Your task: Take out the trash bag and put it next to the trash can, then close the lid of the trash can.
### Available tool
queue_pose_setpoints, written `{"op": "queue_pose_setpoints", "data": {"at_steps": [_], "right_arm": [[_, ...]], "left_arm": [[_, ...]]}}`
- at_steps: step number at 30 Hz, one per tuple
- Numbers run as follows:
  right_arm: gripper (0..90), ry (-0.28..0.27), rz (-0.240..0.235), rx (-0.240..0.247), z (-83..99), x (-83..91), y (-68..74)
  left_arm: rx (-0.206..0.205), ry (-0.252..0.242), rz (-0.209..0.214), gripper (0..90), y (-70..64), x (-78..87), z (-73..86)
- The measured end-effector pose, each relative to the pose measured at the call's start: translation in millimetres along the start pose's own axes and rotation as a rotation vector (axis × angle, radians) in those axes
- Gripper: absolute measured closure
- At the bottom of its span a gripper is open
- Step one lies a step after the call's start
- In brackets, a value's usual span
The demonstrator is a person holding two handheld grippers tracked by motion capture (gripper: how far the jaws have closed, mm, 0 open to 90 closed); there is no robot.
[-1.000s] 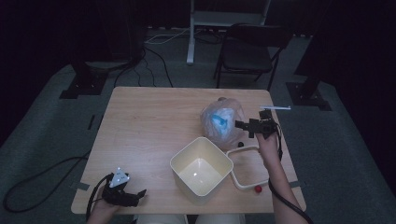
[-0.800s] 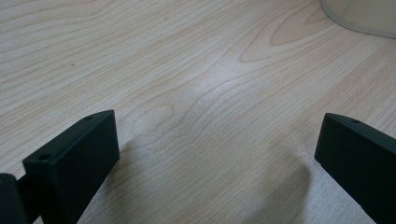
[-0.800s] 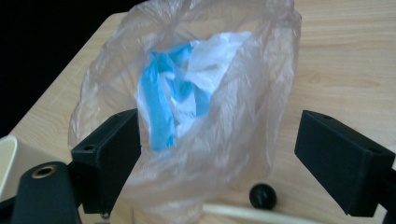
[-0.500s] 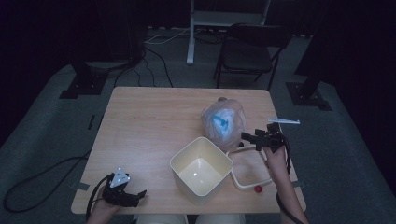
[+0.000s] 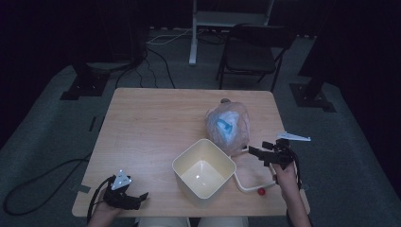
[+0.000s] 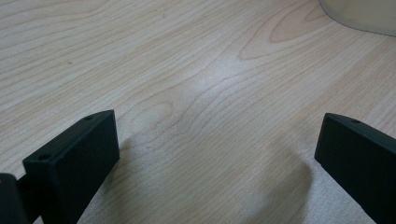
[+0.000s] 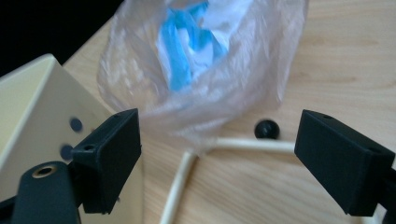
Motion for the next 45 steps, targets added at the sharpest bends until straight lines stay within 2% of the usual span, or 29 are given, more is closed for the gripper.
{"op": "queue_pose_setpoints", "data": {"at_steps": [7, 9, 12, 17, 23, 25, 26, 28, 30, 31, 34, 35, 40, 44, 45], "right_arm": [[13.9, 0.026, 0.033, 0.025, 19.9, 9.0, -3.1], [13.9, 0.009, 0.044, 0.009, 24.2, 13.9, -5.8], [14.1, -0.006, 0.029, -0.028, 30.4, 20.7, -10.6], [16.2, 0.016, 0.104, -0.007, 40.3, 28.0, -16.6], [17.5, 0.019, 0.126, -0.020, 48.9, 33.1, -24.2], [22.3, 0.052, 0.108, -0.029, 53.4, 33.8, -27.1], [22.4, 0.056, 0.116, -0.030, 55.1, 34.2, -29.0], [24.5, 0.062, 0.163, -0.005, 57.8, 35.8, -35.4], [24.5, 0.061, 0.182, -0.004, 58.3, 36.6, -38.1], [28.8, 0.060, 0.226, -0.013, 59.6, 38.1, -46.4], [29.6, 0.078, 0.283, -0.035, 63.4, 35.9, -59.2], [29.6, 0.093, 0.303, -0.027, 64.9, 33.8, -62.2], [32.4, 0.147, 0.403, 0.022, 69.0, 22.9, -70.4], [39.6, 0.189, 0.457, 0.050, 72.2, 14.4, -75.0], [39.6, 0.189, 0.457, 0.050, 72.2, 14.4, -75.0]], "left_arm": [[-0.011, 0.006, -0.004, 0.4, -0.3, -0.3, -0.1], [-0.009, 0.005, -0.002, 0.4, -0.6, -0.2, 0.0], [-0.009, 0.006, -0.002, 0.4, -0.6, 0.2, 0.3], [-0.011, 0.006, -0.003, 0.4, -0.6, 0.0, 0.3], [-0.007, 0.004, 0.001, 0.4, -1.2, 0.4, 0.5], [-0.007, 0.004, 0.001, 0.4, -1.3, 0.5, 0.5], [-0.007, 0.004, 0.002, 0.4, -1.3, 0.5, 0.4], [-0.007, 0.004, 0.003, 0.4, -1.1, 0.4, 0.3], [-0.005, 0.003, 0.005, 0.4, -0.8, 0.5, 0.3], [-0.005, 0.002, 0.006, 0.4, -0.8, 0.5, 0.3], [-0.005, 0.002, 0.005, 0.4, -1.0, 0.5, 0.3], [-0.006, 0.002, 0.005, 0.4, -1.0, 0.4, 0.3], [-0.006, 0.003, 0.004, 0.4, -1.0, 0.3, 0.2], [-0.007, 0.003, 0.003, 0.4, -1.1, 0.3, 0.2], [-0.007, 0.003, 0.003, 0.4, -1.1, 0.3, 0.2]]}}
Point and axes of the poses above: each handheld gripper's, and its own axes: x roughly backward along the jaws, z roughly out of its underside, y roughly to its left, the point moved 7 cm from there along -x, roughly forward along the jaws, and after that the axes turned 6 degrees about -x, right-handed, at the moved point
